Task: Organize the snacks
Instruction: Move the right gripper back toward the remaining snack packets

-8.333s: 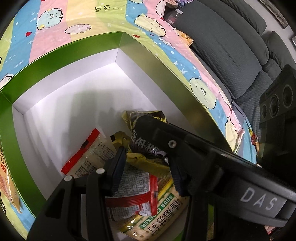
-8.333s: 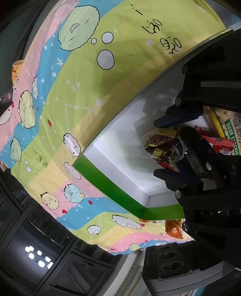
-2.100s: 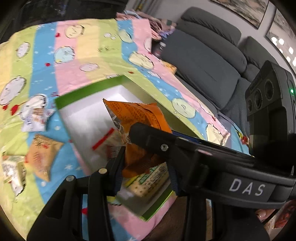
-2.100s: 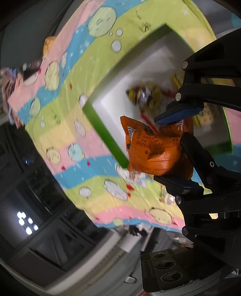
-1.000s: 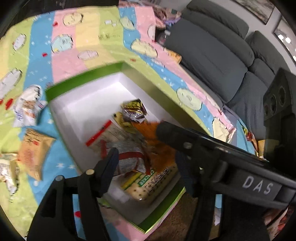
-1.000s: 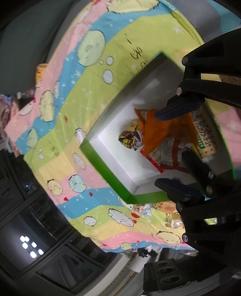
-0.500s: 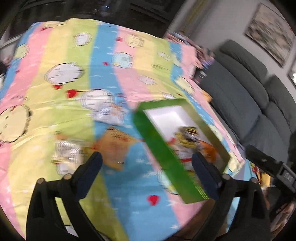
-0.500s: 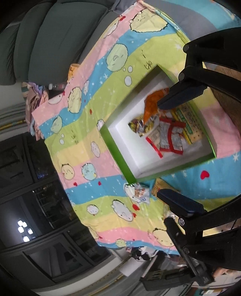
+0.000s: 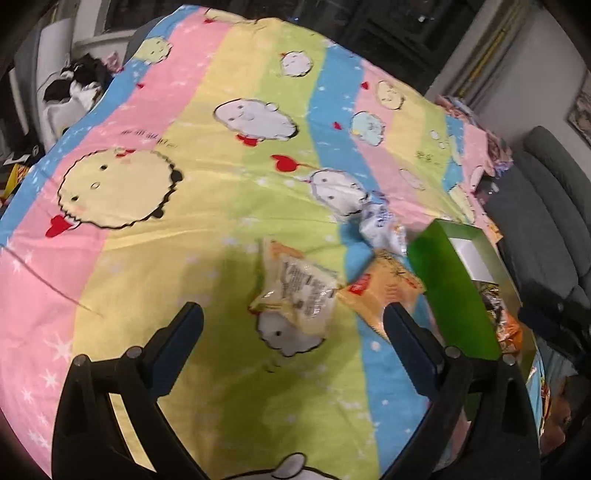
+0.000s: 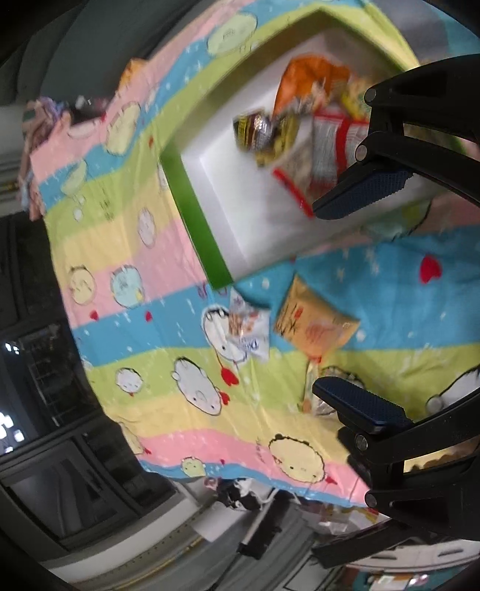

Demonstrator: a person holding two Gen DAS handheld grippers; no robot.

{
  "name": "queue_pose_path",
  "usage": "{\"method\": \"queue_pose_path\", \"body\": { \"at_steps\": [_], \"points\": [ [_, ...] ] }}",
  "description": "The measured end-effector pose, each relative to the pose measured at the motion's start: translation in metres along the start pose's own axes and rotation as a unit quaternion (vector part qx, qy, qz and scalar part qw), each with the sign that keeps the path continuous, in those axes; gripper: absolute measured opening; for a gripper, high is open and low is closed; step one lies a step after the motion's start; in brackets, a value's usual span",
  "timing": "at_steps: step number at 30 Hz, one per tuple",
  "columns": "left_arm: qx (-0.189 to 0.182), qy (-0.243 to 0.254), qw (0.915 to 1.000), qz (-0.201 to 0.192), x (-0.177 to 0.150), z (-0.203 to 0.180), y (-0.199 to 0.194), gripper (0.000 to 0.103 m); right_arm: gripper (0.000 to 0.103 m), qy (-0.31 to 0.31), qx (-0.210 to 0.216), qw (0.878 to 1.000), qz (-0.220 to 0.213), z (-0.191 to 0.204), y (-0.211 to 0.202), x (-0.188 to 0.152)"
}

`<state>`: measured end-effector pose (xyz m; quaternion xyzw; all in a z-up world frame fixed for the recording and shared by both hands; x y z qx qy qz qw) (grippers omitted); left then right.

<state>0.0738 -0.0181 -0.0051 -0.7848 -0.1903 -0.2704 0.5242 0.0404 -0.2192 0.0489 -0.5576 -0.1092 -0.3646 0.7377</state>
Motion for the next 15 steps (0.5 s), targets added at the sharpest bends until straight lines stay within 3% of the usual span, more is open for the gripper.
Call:
{"method": "queue_pose_path", "body": {
  "at_steps": [4,9,15],
  "points": [
    [0.033,0.003,0.9994,-0.006,0.004,0.011,0.000,0.098,0.087,-0.016,0.006,1.000,0.019,0.026,0.035,0.015],
    [0.040,-0.008,0.9992,0.004,0.002,0.022,0.005,0.098,0.087,0.000,0.015,0.997,0.079,0.045,0.085,0.024],
    [0.038,-0.013,0.9991,0.012,0.001,0.026,0.008,0.098,0.087,0.027,-0.066,0.993,0.095,0.034,0.142,0.038]
  ]
}}
Point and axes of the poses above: each gripper's, at about its wrist camera, not at the fingertips, and y roughly the way its jaws point, z to its left, x to its top, the point moved 10 cm from there along y, roughly the way its jaws point, and after that the axes turned 5 degrees about y, right-handed, at the moved point
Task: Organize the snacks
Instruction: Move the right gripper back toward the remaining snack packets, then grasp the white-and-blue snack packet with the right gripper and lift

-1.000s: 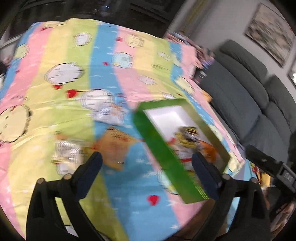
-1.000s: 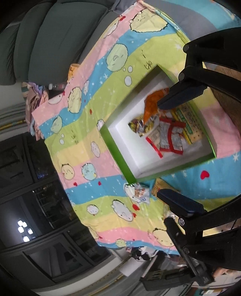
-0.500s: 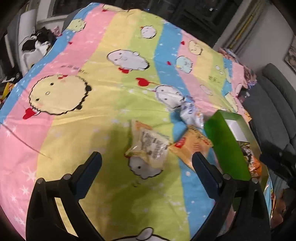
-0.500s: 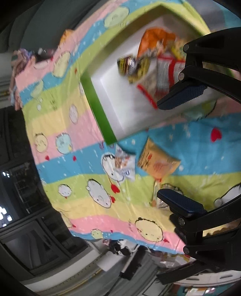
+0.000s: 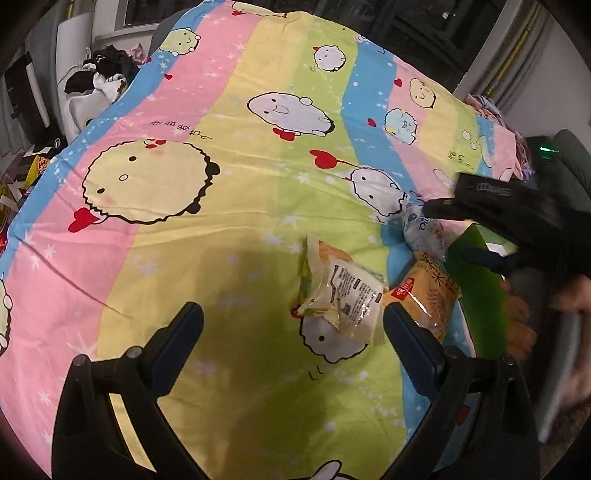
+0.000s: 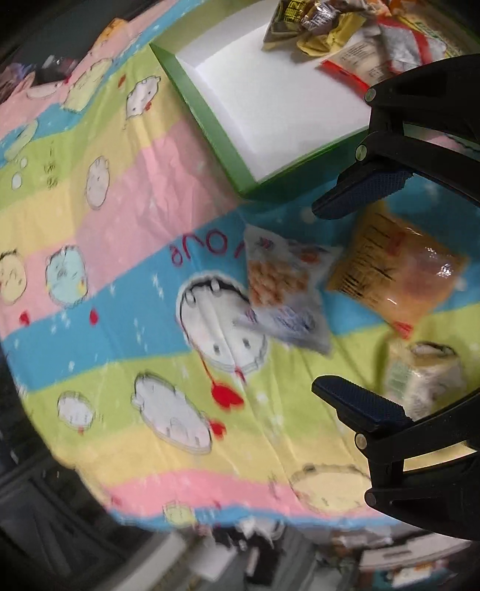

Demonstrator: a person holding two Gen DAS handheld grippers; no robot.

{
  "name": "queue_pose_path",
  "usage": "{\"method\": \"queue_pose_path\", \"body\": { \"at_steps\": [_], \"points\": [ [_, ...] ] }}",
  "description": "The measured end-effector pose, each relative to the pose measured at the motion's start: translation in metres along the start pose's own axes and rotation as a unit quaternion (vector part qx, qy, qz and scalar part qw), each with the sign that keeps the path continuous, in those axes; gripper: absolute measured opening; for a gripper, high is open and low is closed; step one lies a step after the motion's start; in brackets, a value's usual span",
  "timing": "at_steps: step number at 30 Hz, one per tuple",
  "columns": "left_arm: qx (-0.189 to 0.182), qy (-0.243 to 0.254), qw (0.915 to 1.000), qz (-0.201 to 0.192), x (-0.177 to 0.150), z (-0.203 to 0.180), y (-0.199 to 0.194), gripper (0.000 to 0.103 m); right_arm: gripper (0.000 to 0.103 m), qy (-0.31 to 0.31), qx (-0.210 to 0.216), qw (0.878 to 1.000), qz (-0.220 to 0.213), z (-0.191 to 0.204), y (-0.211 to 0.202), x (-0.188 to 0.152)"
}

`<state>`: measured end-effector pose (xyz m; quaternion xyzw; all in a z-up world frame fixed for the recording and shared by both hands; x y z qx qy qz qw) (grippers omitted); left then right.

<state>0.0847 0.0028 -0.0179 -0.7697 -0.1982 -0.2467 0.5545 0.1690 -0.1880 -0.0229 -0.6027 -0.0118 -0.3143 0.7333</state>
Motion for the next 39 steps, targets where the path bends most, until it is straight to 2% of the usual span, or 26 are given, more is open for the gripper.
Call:
{"method": "queue_pose_path", "body": {
  "at_steps": [2,5,9,15,17,21,22,23,24,25,26,28,32,35,39],
  "points": [
    [0.000,-0.001,1.0000,0.003,0.000,0.000,0.001,0.098,0.087,-0.018,-0.034,0.999,-0.023,0.000,0.003,0.010],
    [-0.001,-0.002,1.0000,0.007,0.000,0.001,0.004,0.098,0.087,-0.004,-0.015,1.000,-0.018,0.006,0.001,0.010],
    [-0.004,-0.011,0.9998,0.013,-0.001,0.003,0.005,0.098,0.087,-0.031,-0.007,0.999,-0.017,0.023,0.003,0.008],
    [-0.003,-0.016,0.9998,0.013,-0.001,0.005,0.004,0.098,0.087,-0.054,-0.028,0.998,-0.009,0.030,0.026,0.012],
    [-0.003,-0.020,0.9997,0.017,-0.002,0.006,0.006,0.098,0.084,-0.063,-0.056,0.996,-0.016,0.025,0.033,0.018],
    [-0.009,-0.028,0.9994,0.017,-0.001,0.008,0.006,0.098,0.082,-0.086,-0.071,0.994,-0.001,0.025,0.045,0.017],
    [-0.008,-0.029,0.9994,0.017,-0.001,0.009,0.006,0.098,0.079,-0.085,-0.069,0.994,0.009,0.024,0.049,0.015],
    [-0.006,-0.029,0.9994,0.017,-0.001,0.009,0.006,0.098,0.068,-0.079,-0.067,0.994,0.022,0.020,0.055,0.013],
    [-0.004,-0.029,0.9994,0.018,0.000,0.010,0.006,0.098,0.061,-0.074,-0.070,0.994,0.028,0.016,0.057,0.012],
    [-0.002,-0.029,0.9994,0.019,-0.001,0.010,0.007,0.098,0.049,-0.073,-0.080,0.994,0.018,0.010,0.056,0.015],
    [-0.001,-0.029,0.9994,0.020,-0.001,0.010,0.007,0.098,0.049,-0.075,-0.080,0.994,0.012,0.009,0.055,0.016],
    [-0.002,-0.030,0.9994,0.019,-0.001,0.010,0.007,0.098,0.047,-0.072,-0.052,0.996,0.017,0.008,0.049,0.014],
    [0.002,-0.027,0.9995,0.019,-0.001,0.009,0.008,0.098,0.046,-0.085,-0.033,0.996,-0.002,0.010,0.023,0.010],
    [0.012,-0.019,0.9997,0.012,0.000,0.009,0.003,0.097,0.046,-0.087,0.015,0.996,-0.009,0.015,-0.010,-0.003],
    [0.011,-0.013,0.9998,-0.001,0.003,0.006,-0.007,0.097,0.046,-0.121,0.087,0.989,0.006,0.025,-0.051,-0.048]
  ]
}}
Point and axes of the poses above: each gripper's, at about its wrist camera, not at the fingertips, and y roughly the way its jaws point, z to its left, x to its top, the point moved 10 cm from there along y, roughly the way its jaws point, and after that the axes turned 5 degrees about y, right-handed, at the moved point
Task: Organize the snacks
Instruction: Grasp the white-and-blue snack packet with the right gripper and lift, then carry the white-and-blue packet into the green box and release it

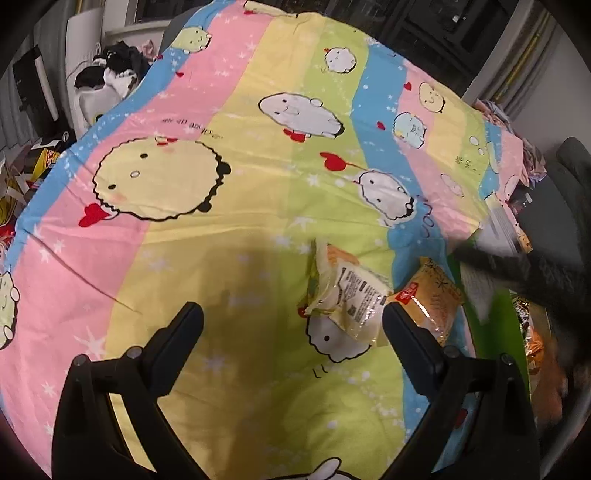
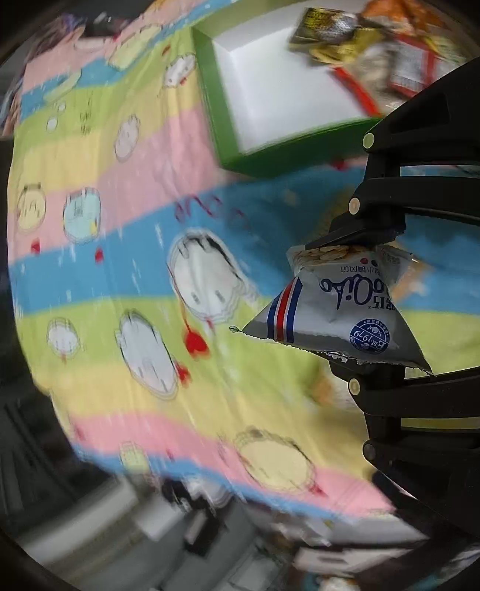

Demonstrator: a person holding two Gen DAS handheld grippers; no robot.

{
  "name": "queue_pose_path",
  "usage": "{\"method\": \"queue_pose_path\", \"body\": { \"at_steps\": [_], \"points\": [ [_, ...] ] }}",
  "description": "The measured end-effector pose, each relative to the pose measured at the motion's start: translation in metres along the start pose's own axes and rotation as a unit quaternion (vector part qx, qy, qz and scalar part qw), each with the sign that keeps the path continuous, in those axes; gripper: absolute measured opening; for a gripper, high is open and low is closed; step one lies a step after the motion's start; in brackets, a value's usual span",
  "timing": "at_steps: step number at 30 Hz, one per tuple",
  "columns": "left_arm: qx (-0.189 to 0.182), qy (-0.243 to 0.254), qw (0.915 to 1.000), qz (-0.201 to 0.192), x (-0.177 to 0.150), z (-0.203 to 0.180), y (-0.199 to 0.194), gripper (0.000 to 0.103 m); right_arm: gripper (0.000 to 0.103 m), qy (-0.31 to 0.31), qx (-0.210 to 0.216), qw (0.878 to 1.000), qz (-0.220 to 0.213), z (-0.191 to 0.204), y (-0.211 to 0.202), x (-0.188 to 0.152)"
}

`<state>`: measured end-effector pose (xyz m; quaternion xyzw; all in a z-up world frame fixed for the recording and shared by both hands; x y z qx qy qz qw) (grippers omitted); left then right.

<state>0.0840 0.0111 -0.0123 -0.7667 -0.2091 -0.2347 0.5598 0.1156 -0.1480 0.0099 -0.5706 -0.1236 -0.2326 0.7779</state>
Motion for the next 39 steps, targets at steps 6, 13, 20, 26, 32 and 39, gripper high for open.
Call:
{"method": "queue_pose_path", "body": {
  "at_steps": [6,13,20,26,32,39],
  "points": [
    [0.003,-0.001,1.0000,0.005,-0.008,-0.001,-0.011,0.097,0.046,-0.053,0.011,0.998,0.038,0.018,-0.017,-0.074],
    [0.027,-0.033,0.9990,0.010,-0.027,0.017,-0.036,0.097,0.046,-0.083,-0.049,0.994,0.056,0.011,-0.003,-0.112],
    [0.023,-0.033,0.9992,0.009,-0.042,0.012,-0.056,0.098,0.078,-0.076,-0.021,0.996,0.030,0.010,-0.028,-0.110],
    [-0.028,-0.022,0.9987,0.035,-0.056,-0.013,-0.052,0.097,0.078,-0.030,0.031,0.999,-0.007,0.001,-0.060,-0.092],
    [-0.090,-0.011,0.9931,0.074,-0.076,-0.055,-0.040,0.094,0.078,0.022,0.075,0.997,0.016,-0.006,-0.050,-0.093],
    [-0.102,0.012,0.9883,0.113,-0.096,-0.078,-0.024,0.094,0.078,0.056,0.116,0.990,0.060,-0.004,-0.027,-0.107]
  ]
}}
Point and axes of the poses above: each gripper's, at about its wrist camera, not at the fingertips, and y roughly the way its jaws point, z to its left, x to its top, the point moved 10 cm from there along y, roughly the way its jaws point, and after that the axes turned 5 degrees about y, right-handed, at the moved point
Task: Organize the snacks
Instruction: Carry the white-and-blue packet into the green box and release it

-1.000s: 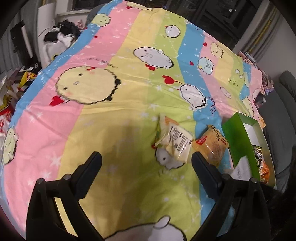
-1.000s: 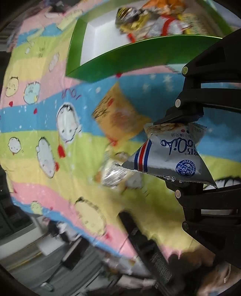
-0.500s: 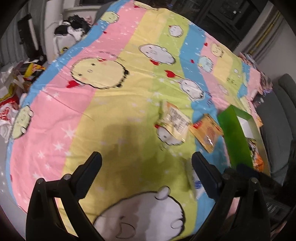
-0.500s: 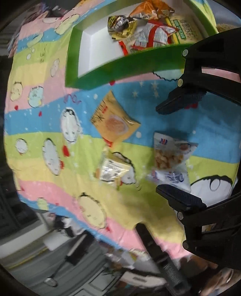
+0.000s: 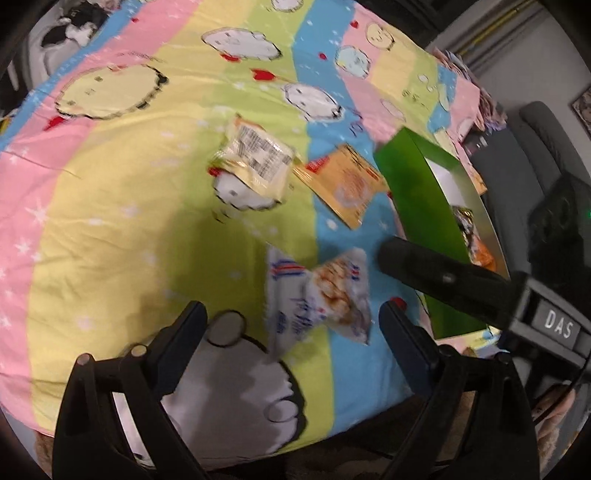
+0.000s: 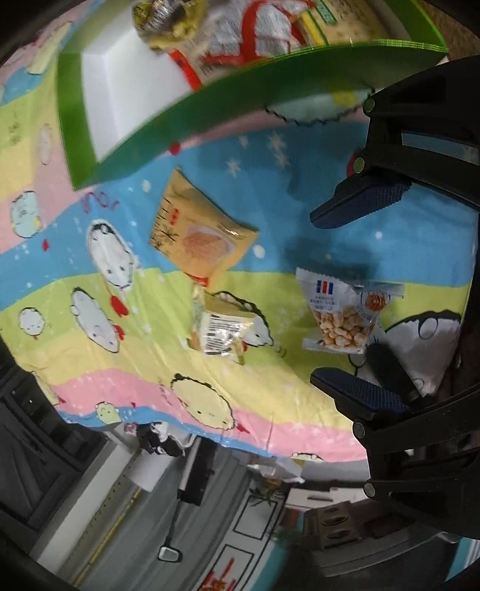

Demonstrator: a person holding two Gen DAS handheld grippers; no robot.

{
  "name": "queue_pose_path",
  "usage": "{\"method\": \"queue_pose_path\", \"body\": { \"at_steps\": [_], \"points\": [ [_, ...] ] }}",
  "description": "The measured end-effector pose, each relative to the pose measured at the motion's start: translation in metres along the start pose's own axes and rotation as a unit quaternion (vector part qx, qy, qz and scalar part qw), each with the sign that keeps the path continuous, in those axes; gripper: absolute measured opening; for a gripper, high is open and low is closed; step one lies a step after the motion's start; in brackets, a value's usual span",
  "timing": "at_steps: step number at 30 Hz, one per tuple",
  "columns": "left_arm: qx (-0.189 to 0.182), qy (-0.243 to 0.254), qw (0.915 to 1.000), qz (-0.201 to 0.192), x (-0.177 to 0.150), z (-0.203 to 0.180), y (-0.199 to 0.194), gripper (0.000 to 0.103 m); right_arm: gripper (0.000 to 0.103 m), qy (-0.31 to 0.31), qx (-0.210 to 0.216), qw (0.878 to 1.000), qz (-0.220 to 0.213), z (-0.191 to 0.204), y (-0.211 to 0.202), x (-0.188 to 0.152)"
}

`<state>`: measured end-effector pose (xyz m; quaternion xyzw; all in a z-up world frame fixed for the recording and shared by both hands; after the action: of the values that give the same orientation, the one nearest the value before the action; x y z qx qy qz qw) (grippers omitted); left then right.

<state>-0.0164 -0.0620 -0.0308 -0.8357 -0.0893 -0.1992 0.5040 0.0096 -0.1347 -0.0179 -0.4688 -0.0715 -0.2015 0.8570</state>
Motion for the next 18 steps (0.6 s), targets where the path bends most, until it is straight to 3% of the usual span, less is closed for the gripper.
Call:
{"method": "queue_pose_path", "body": {
  "at_steps": [5,7,11,15,18],
  "points": [
    [-0.006,0.003,0.9996,0.027,-0.010,-0.005,0.014,0.094,0.078,0.006,0.010,1.000,0.027,0.003,0.020,-0.010],
    [-0.014,-0.001,0.9993,0.034,-0.014,-0.008,0.018,0.093,0.071,0.007,0.015,0.999,0.033,0.003,0.025,-0.012],
    [-0.015,0.001,0.9990,0.043,-0.018,-0.011,0.022,0.081,0.054,0.011,0.024,0.998,0.051,0.002,0.032,-0.019],
    [-0.013,0.004,0.9989,0.044,-0.018,-0.014,0.024,0.065,0.048,0.007,0.045,0.997,0.062,0.007,0.036,-0.024],
    [-0.013,0.009,0.9991,0.039,-0.016,-0.017,0.020,0.062,0.046,-0.001,0.038,0.998,0.052,0.007,0.032,-0.023]
  ]
}}
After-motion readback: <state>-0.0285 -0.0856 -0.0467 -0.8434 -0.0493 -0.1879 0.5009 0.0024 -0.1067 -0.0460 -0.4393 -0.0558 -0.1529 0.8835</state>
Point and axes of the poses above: each gripper's, at about its wrist camera, not at the fingertips, and y roughly the way its jaws point, z to its left, x to its top, the point moved 10 cm from there along y, roughly the way its jaws point, and after that the axes turned 5 degrees about y, right-handed, at the moved point
